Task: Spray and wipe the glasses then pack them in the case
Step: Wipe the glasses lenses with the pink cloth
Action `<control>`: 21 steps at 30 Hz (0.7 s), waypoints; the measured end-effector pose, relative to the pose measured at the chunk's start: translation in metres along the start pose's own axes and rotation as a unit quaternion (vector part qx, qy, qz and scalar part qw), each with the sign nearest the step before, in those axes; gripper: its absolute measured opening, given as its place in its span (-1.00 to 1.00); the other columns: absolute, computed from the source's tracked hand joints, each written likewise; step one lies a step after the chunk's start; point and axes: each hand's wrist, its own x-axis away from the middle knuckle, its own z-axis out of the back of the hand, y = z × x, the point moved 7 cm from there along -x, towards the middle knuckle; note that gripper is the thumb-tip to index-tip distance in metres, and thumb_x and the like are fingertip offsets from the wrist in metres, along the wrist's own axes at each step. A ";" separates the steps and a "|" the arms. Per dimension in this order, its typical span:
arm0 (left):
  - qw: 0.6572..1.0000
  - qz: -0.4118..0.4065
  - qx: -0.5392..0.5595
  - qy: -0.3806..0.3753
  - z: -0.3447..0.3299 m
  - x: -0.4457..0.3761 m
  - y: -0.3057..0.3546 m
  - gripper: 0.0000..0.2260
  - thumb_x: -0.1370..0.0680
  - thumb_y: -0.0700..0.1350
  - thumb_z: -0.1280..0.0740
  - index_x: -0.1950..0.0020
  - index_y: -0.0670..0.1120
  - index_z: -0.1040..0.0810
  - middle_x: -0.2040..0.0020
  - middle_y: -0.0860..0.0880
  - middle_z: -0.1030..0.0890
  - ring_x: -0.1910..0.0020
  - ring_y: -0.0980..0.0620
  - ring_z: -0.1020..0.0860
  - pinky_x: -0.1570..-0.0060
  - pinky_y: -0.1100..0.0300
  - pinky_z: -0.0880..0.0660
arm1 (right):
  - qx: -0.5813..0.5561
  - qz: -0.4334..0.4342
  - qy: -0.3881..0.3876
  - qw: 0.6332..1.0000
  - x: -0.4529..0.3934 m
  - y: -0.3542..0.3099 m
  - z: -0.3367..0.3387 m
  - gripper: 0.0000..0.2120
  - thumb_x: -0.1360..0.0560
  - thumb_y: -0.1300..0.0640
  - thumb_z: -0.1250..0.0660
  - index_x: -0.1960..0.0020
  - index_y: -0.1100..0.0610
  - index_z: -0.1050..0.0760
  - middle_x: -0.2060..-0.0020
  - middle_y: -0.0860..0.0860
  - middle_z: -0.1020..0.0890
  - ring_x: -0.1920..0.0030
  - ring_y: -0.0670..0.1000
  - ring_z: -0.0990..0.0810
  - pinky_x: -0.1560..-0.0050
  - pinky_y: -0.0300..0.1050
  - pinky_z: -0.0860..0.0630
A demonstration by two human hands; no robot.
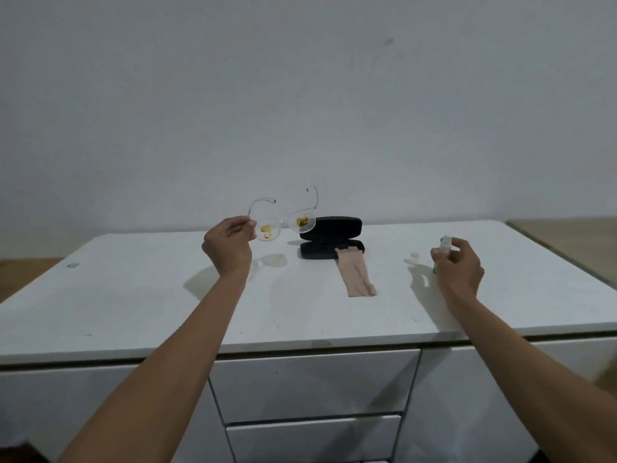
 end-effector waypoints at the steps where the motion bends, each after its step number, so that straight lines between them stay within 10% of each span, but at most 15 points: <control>1: 1.000 0.004 -0.001 0.001 0.000 0.001 0.000 -0.91 -0.45 -0.35 -0.52 0.09 -0.21 -0.71 0.26 -0.15 -0.70 0.33 -0.04 -0.66 0.19 0.19 -0.65 | 0.003 -0.003 -0.006 1.000 -0.001 0.001 -0.001 -0.71 -0.57 0.13 -0.42 -0.28 0.08 -0.56 -0.04 0.16 -0.73 -0.05 0.22 -0.69 -0.08 -0.07 -0.47; 6: 1.000 0.007 -0.006 0.003 0.001 0.002 0.001 -0.92 -0.46 -0.35 -0.51 0.06 -0.25 -0.71 0.19 -0.21 -0.72 0.34 -0.02 -0.67 0.17 0.19 -0.66 | 0.055 0.064 0.081 0.993 0.009 -0.026 0.007 -0.45 -0.53 0.09 -0.45 -0.48 0.14 -0.42 -0.38 0.21 -0.53 -0.39 0.26 -0.45 -0.38 0.14 -0.39; 10: 1.000 0.009 -0.008 0.008 0.002 0.002 0.002 -0.91 -0.45 -0.35 -0.52 0.06 -0.26 -0.71 0.19 -0.21 -0.73 0.31 -0.06 -0.68 0.24 0.29 -0.63 | 0.119 0.274 0.137 0.944 0.026 -0.083 0.000 -0.53 -0.50 0.15 -0.45 -0.39 0.16 -0.50 -0.22 0.20 -0.57 -0.24 0.24 -0.48 -0.28 0.11 -0.40; 15: 1.000 0.011 0.003 0.003 0.002 0.001 0.003 -0.91 -0.45 -0.37 -0.51 0.07 -0.27 -0.71 0.20 -0.20 -0.72 0.27 -0.10 -0.67 0.27 0.30 -0.63 | 0.124 0.248 -0.224 0.934 0.035 -0.094 -0.075 -0.81 -0.52 0.25 -0.45 -0.01 -0.02 -0.66 0.19 0.01 -0.72 0.19 0.00 -0.65 0.08 -0.08 -0.55; 21: 1.000 0.010 -0.009 0.003 0.003 0.005 0.000 -0.91 -0.45 -0.38 -0.51 0.07 -0.26 -0.71 0.20 -0.20 -0.72 0.30 -0.05 -0.68 0.28 0.31 -0.62 | 0.369 0.213 -0.462 0.778 0.055 -0.056 -0.136 -0.64 -0.51 0.33 -0.36 -0.18 0.00 -0.72 -0.04 -0.06 -0.70 0.05 -0.15 -0.59 0.18 -0.51 -0.38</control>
